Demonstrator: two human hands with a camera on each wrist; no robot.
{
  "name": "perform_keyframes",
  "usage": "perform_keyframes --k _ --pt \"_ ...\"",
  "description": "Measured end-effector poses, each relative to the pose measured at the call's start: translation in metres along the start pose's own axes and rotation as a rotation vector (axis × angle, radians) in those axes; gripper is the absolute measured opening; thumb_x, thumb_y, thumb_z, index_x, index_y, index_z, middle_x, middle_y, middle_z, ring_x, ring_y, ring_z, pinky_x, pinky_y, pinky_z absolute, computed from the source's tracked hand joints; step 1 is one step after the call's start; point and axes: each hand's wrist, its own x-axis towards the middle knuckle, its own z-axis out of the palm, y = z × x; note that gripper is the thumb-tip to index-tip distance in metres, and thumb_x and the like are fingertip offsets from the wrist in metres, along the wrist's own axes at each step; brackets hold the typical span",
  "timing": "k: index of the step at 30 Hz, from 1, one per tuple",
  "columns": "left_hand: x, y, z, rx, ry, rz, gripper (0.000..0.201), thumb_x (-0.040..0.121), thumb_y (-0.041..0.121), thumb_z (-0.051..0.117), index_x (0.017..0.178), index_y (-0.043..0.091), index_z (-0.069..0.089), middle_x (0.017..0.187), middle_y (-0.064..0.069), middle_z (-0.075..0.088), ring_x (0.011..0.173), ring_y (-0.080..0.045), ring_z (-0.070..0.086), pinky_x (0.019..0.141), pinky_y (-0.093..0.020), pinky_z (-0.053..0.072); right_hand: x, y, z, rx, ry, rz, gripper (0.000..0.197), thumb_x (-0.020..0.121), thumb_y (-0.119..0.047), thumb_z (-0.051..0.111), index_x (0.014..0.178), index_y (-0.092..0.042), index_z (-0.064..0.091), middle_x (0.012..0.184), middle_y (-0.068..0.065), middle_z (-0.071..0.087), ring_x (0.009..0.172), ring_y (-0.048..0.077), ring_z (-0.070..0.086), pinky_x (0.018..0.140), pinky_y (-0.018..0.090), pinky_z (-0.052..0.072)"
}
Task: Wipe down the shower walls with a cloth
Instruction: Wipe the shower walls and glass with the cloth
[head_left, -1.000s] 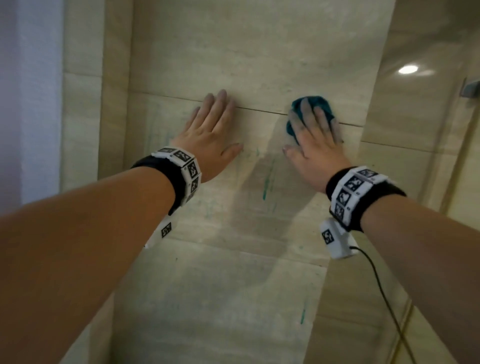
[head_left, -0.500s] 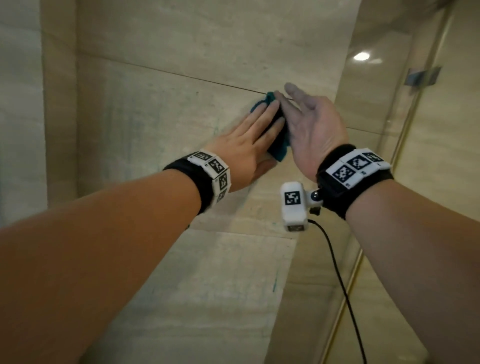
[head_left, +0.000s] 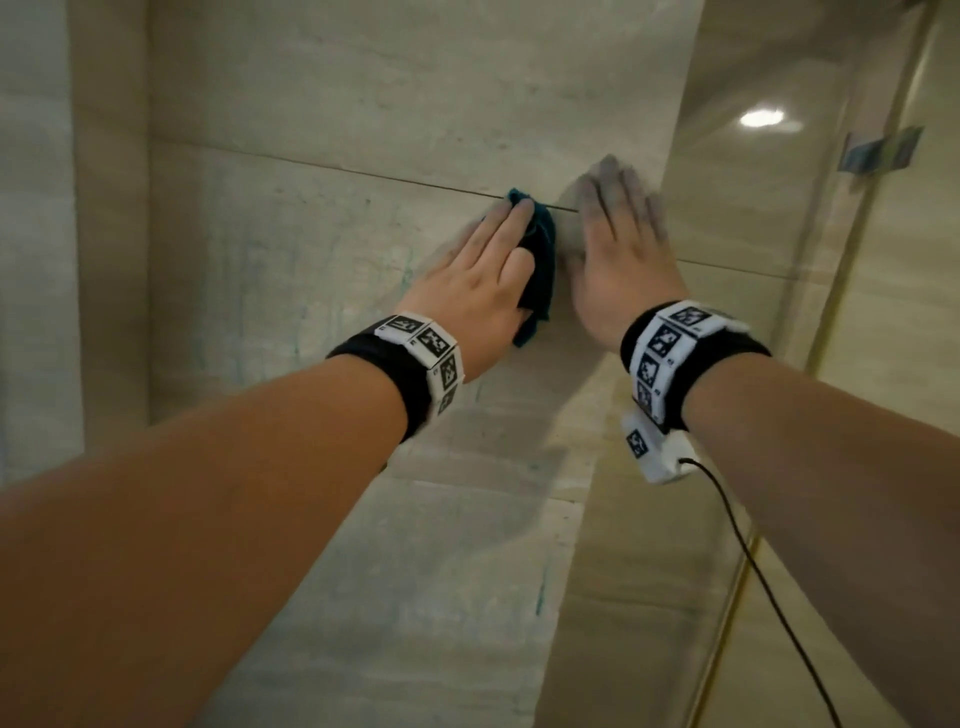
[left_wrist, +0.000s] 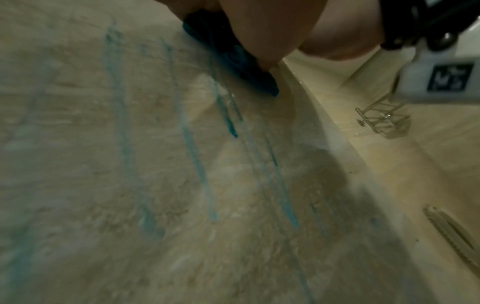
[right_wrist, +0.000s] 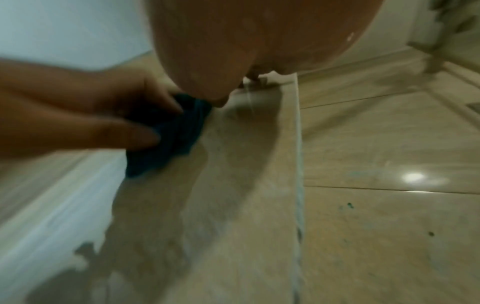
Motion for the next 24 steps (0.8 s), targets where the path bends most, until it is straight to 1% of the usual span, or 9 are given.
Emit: perform_keyframes --k 3,5,7,10,13,17,20,22,24 --pt "0.002 0.001 0.006 0.031 -0.007 -0.002 0.067 0.101 0.022 0.056 0.16 0.012 0.025 0.173 -0.017 0.009 0.161 -0.032 0.005 0.131 -0.045 0.011 -0.003 0.009 0.023 -0.028 0.031 -0.058 0.07 0.108 -0.033 0.034 0.164 -0.01 -0.002 0.171 0.012 -0.011 0.158 0.027 -0.012 0.128 0.043 -0.006" --pt "-0.004 0.004 0.011 0.081 -0.022 -0.016 0.07 0.103 0.016 0.043 0.166 0.014 0.013 0.174 -0.016 0.005 0.161 -0.031 0.001 0.131 -0.044 0.009 -0.003 0.011 0.03 -0.08 0.086 -0.072 0.071 0.107 -0.039 0.031 0.164 -0.009 -0.001 0.171 0.014 -0.009 0.158 0.029 -0.009 0.128 0.045 -0.005" --pt "-0.013 0.01 0.014 0.099 -0.062 -0.047 0.069 0.1 0.013 0.028 0.167 0.013 0.01 0.174 -0.015 0.001 0.161 -0.032 -0.002 0.131 -0.044 0.005 -0.003 0.012 0.035 -0.119 0.123 -0.08 0.072 0.107 -0.042 0.03 0.163 -0.008 0.001 0.171 0.016 -0.006 0.158 0.031 -0.006 0.128 0.047 -0.001" --pt "-0.027 0.016 0.02 0.112 -0.068 -0.064 0.07 0.098 0.008 0.025 0.167 0.012 0.011 0.174 -0.013 0.001 0.161 -0.031 -0.002 0.131 -0.042 0.004 -0.004 0.013 0.036 -0.14 0.133 -0.105 0.073 0.106 -0.045 0.027 0.163 -0.008 0.0 0.171 0.016 -0.006 0.158 0.032 -0.006 0.128 0.049 0.001" --pt "-0.045 0.015 0.029 0.128 -0.061 -0.023 0.077 0.095 -0.003 0.039 0.166 0.011 0.013 0.174 -0.014 0.005 0.161 -0.032 0.002 0.131 -0.046 0.011 -0.004 0.015 0.037 -0.146 0.142 -0.117 0.074 0.106 -0.045 0.027 0.163 -0.008 -0.001 0.171 0.016 -0.006 0.158 0.032 -0.006 0.128 0.05 0.001" --pt "-0.079 0.018 0.043 0.137 -0.068 0.148 0.08 0.089 -0.01 0.049 0.163 0.008 0.024 0.171 -0.017 0.019 0.158 -0.036 0.017 0.127 -0.052 0.026 -0.003 0.013 0.04 -0.133 0.172 -0.098 0.075 0.106 -0.046 0.03 0.163 -0.008 0.001 0.171 0.016 -0.003 0.158 0.033 -0.003 0.128 0.05 0.001" --pt "-0.089 0.014 0.04 0.129 -0.14 0.264 0.078 0.088 -0.008 0.045 0.162 0.009 0.026 0.17 -0.016 0.024 0.157 -0.036 0.023 0.124 -0.053 0.03 -0.004 0.011 0.041 -0.136 0.186 -0.086 0.075 0.106 -0.045 0.031 0.163 -0.008 0.002 0.171 0.015 -0.002 0.158 0.033 -0.002 0.128 0.05 0.001" --pt "-0.075 -0.001 0.028 0.124 -0.129 0.202 0.073 0.091 -0.005 0.036 0.162 0.011 0.029 0.17 -0.016 0.023 0.157 -0.035 0.023 0.127 -0.051 0.026 -0.004 0.011 0.041 -0.142 0.175 -0.076 0.075 0.106 -0.045 0.031 0.164 -0.009 0.0 0.172 0.014 -0.003 0.158 0.032 -0.003 0.128 0.049 0.0" --pt "-0.053 -0.022 0.01 0.128 -0.094 0.031 0.075 0.093 -0.008 0.037 0.164 0.013 0.024 0.173 -0.014 0.013 0.16 -0.033 0.013 0.129 -0.044 0.015 -0.003 0.01 0.041 -0.153 0.173 -0.062 0.074 0.106 -0.046 0.03 0.164 -0.009 0.0 0.172 0.013 -0.005 0.158 0.031 -0.004 0.128 0.048 0.0"
